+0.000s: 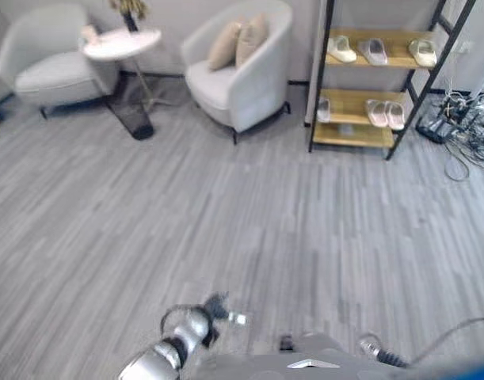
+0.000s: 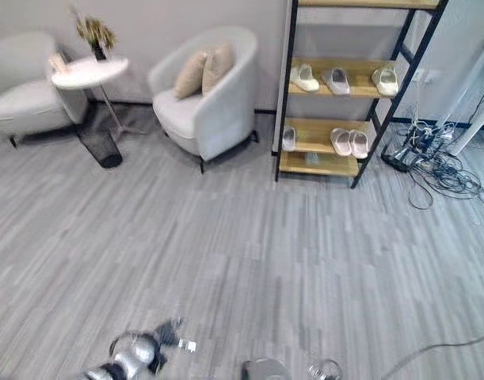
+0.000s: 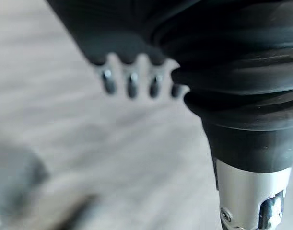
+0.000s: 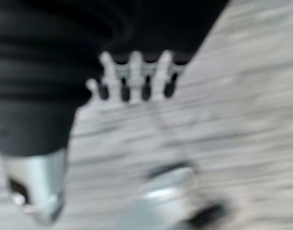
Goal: Arrange the slippers neatly on the shoe rack.
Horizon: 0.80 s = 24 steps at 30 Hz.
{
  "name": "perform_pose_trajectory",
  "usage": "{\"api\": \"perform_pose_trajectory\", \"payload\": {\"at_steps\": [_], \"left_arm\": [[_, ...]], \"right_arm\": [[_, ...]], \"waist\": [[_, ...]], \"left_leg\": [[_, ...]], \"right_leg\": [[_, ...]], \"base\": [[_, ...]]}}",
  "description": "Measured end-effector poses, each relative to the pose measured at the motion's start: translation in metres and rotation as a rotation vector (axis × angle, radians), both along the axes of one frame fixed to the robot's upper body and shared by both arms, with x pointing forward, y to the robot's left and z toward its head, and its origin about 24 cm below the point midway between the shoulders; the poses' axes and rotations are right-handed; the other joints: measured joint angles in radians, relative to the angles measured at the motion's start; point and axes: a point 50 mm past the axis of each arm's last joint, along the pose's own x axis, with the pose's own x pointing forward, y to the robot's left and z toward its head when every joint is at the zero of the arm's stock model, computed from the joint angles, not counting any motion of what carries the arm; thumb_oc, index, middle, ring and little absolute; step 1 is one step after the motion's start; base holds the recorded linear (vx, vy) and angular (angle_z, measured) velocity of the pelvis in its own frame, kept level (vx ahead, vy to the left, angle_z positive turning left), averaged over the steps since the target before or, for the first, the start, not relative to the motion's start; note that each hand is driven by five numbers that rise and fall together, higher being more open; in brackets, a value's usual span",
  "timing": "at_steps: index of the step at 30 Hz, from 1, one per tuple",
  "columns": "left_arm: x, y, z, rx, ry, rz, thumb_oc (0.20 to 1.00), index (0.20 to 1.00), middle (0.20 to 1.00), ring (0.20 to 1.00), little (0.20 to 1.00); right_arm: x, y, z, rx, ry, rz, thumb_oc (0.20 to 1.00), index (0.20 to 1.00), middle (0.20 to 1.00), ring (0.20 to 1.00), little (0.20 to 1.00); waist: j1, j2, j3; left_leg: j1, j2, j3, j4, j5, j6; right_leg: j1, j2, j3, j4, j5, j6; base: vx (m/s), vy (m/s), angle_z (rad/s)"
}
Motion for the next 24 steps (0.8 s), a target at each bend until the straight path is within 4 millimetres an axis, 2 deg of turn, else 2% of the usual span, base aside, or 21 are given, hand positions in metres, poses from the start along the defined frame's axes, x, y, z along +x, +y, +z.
{"api": "perform_pose_trajectory", "payload": {"at_steps": [1,2,3,4,5,6,7,8,9,10,11,12,13,14,15,16,18,20,21,22,24], "left_arm": [[-0.003,-0.003,-0.002,-0.021,0.008,0.019,1.000,1.000,1.000,1.000,1.000],[-0.011,0.003,-0.007,-0.024,0.038,0.070,1.000,1.000,1.000,1.000,1.000],[-0.025,0.000,-0.018,-0.018,0.115,0.094,1.000,1.000,1.000,1.000,1.000],[-0.052,0.022,-0.031,-0.020,0.195,0.248,1.000,1.000,1.000,1.000,1.000],[-0.069,0.056,-0.034,0.063,0.243,0.326,1.000,1.000,1.000,1.000,1.000],[-0.116,0.079,-0.045,0.132,0.399,0.445,1.000,1.000,1.000,1.000,1.000],[-0.135,0.081,-0.048,0.154,0.458,0.457,1.000,1.000,1.000,1.000,1.000],[-0.143,0.096,-0.046,0.196,0.474,0.471,1.000,1.000,1.000,1.000,1.000],[-0.137,0.095,-0.045,0.182,0.446,0.472,1.000,1.000,1.000,1.000,1.000],[-0.107,0.096,-0.038,0.169,0.368,0.463,1.000,1.000,1.000,1.000,1.000],[-0.090,0.100,-0.033,0.166,0.319,0.467,1.000,1.000,1.000,1.000,1.000],[-0.072,0.084,-0.031,0.128,0.266,0.422,1.000,1.000,1.000,1.000,1.000],[-0.055,0.061,-0.029,0.082,0.227,0.359,1.000,1.000,1.000,1.000,1.000],[-0.047,0.062,-0.025,0.088,0.191,0.362,1.000,1.000,1.000,1.000,1.000],[-0.051,0.056,-0.028,0.071,0.198,0.366,1.000,1.000,1.000,1.000,1.000],[-0.051,0.057,-0.028,0.071,0.197,0.367,1.000,1.000,1.000,1.000,1.000],[-0.066,0.063,-0.032,0.093,0.231,0.402,1.000,1.000,1.000,1.000,1.000],[-0.105,0.063,-0.045,0.105,0.340,0.445,1.000,1.000,1.000,1.000,1.000],[-0.119,0.052,-0.050,0.093,0.395,0.432,1.000,1.000,1.000,1.000,1.000],[-0.124,0.054,-0.051,0.099,0.409,0.439,1.000,1.000,1.000,1.000,1.000],[-0.115,0.073,-0.045,0.136,0.370,0.458,1.000,1.000,1.000,1.000,1.000]], "right_arm": [[0.014,-0.014,0.005,-0.037,-0.030,0.003,1.000,1.000,1.000,1.000,1.000],[0.034,-0.030,0.012,-0.079,-0.078,0.033,1.000,1.000,1.000,1.000,1.000],[0.042,-0.041,0.017,-0.110,-0.110,0.044,1.000,1.000,1.000,1.000,1.000],[0.050,-0.035,0.017,-0.097,-0.132,0.073,1.000,1.000,1.000,1.000,1.000],[0.070,-0.023,0.018,-0.070,-0.182,0.082,1.000,1.000,1.000,1.000,1.000],[0.073,-0.021,0.018,-0.069,-0.189,0.075,1.000,1.000,1.000,1.000,1.000],[0.075,-0.027,0.020,-0.086,-0.209,0.073,1.000,1.000,1.000,1.000,1.000],[0.070,-0.017,0.016,-0.058,-0.211,0.058,1.000,1.000,1.000,1.000,1.000],[0.063,-0.014,0.014,-0.048,-0.216,0.042,1.000,1.000,1.000,1.000,1.000],[0.061,-0.009,0.012,-0.030,-0.211,0.040,1.000,1.000,1.000,1.000,1.000],[0.059,0.007,0.009,0.007,-0.216,0.034,1.000,1.000,1.000,1.000,1.000],[0.053,-0.001,0.009,-0.008,-0.210,0.014,1.000,1.000,1.000,1.000,1.000],[0.061,-0.011,0.014,-0.043,-0.243,0.020,1.000,1.000,1.000,1.000,1.000],[0.067,-0.003,0.013,-0.025,-0.243,0.022,1.000,1.000,1.000,1.000,1.000],[0.068,0.001,0.012,-0.013,-0.249,0.000,1.000,1.000,1.000,1.000,1.000],[0.067,0.000,0.012,-0.016,-0.247,0.003,1.000,1.000,1.000,1.000,1.000],[0.056,0.002,0.009,-0.017,-0.211,0.004,1.000,1.000,1.000,1.000,1.000],[0.048,-0.005,0.009,-0.036,-0.193,0.001,1.000,1.000,1.000,1.000,1.000],[0.048,-0.016,0.012,-0.065,-0.193,0.002,1.000,1.000,1.000,1.000,1.000],[0.053,-0.018,0.013,-0.073,-0.202,0.004,1.000,1.000,1.000,1.000,1.000],[0.051,-0.013,0.011,-0.062,-0.193,0.008,1.000,1.000,1.000,1.000,1.000]], "waist": [[0.010,0.067,0.014],[0.021,0.062,0.025],[-0.022,0.129,0.037],[0.001,0.131,0.007],[0.020,0.077,-0.018],[0.054,0.024,-0.095],[0.064,0.059,-0.121],[0.062,0.041,-0.144],[0.060,0.032,-0.152],[0.064,0.022,-0.141],[0.079,-0.005,-0.114],[0.060,0.001,-0.088],[0.035,0.101,-0.056],[0.044,0.076,-0.023],[-0.001,0.103,-0.028],[-0.012,0.105,-0.023],[-0.018,0.102,-0.021],[-0.020,0.086,-0.053],[-0.020,0.124,-0.059],[-0.005,0.120,-0.048],[0.031,0.065,-0.040]], "left_leg": [[-0.051,-0.022,-0.058,-0.197,-0.007,-0.001],[-0.075,-0.068,-0.071,-0.354,0.003,-0.014],[-0.078,-0.065,-0.081,-0.524,0.014,-0.007],[-0.016,-0.107,-0.059,-0.845,0.025,-0.002],[0.008,-0.189,-0.038,-0.842,0.023,0.050],[0.105,-0.266,0.039,-0.712,0.021,0.149],[0.194,-0.258,0.057,-0.762,0.016,0.256],[0.306,-0.270,0.011,-0.880,0.064,0.299],[0.368,-0.274,-0.039,-0.899,0.048,0.287],[0.387,-0.267,-0.057,-0.852,-0.025,0.263],[0.372,-0.287,0.009,-0.698,-0.137,0.250],[0.371,-0.364,0.079,-0.644,-0.188,0.304],[0.414,-0.355,-0.003,-0.712,-0.204,0.346],[0.431,-0.383,0.006,-0.665,-0.251,0.314],[0.472,-0.373,-0.051,-0.683,-0.283,0.286],[0.512,-0.369,-0.074,-0.714,-0.276,0.268],[0.639,-0.332,-0.112,-0.779,-0.287,0.178],[0.724,-0.313,-0.113,-0.740,-0.311,0.110],[0.748,-0.283,-0.111,-0.702,-0.298,0.054],[0.722,-0.278,-0.117,-0.613,-0.298,-0.009],[0.674,-0.238,-0.135,-0.610,-0.307,-0.043]], "right_leg": [[0.013,0.015,-0.014,0.018,-0.084,0.110],[-0.001,-0.035,0.108,0.128,-0.123,0.049],[0.071,0.001,0.048,0.075,-0.122,0.010],[0.166,0.023,0.046,-0.049,-0.110,0.031],[0.277,0.011,0.056,-0.191,-0.080,0.063],[0.321,-0.021,0.100,-0.179,-0.061,0.086],[0.326,0.022,0.101,-0.130,-0.058,0.097],[0.275,0.025,0.088,0.062,-0.126,0.145],[0.164,-0.075,0.084,0.235,-0.163,0.182],[0.022,-0.151,0.111,0.383,-0.083,0.239],[-0.040,-0.160,0.121,0.589,0.058,0.244],[-0.112,-0.177,0.121,0.766,0.255,0.278],[-0.236,-0.146,0.047,0.955,0.309,0.228],[-0.358,-0.188,0.086,0.964,0.167,0.162],[-0.424,-0.183,0.075,0.676,0.060,0.129],[-0.447,-0.176,0.076,0.520,0.038,0.133],[-0.401,-0.116,0.023,0.070,0.077,0.103],[-0.350,-0.039,-0.006,-0.073,0.251,-0.074],[-0.293,-0.020,-0.001,-0.102,0.347,-0.070],[-0.257,-0.019,0.046,-0.097,0.325,-0.057],[-0.093,-0.078,0.057,-0.188,0.311,-0.037]], "base": [[0.45,0.156,-1.85],[0.47,0.153,-1.22],[0.63,0.232,-0.66],[0.77,0.350,0.09],[0.96,0.452,-0.78],[0.76,0.375,-0.88],[0.50,0.250,-0.84],[0.37,0.252,0.14],[0.45,0.381,0.68],[0.59,0.491,0.92],[0.63,0.433,0.87],[0.58,0.267,1.20],[0.51,0.042,0.75],[0.39,-0.079,0.92],[0.50,-0.183,0.44],[0.31,-0.141,0.84],[0.33,-0.170,0.51],[0.26,-0.188,0.18],[0.26,-0.292,0.05],[0.20,-0.230,0.07],[0.19,-0.287,0.27]]}}
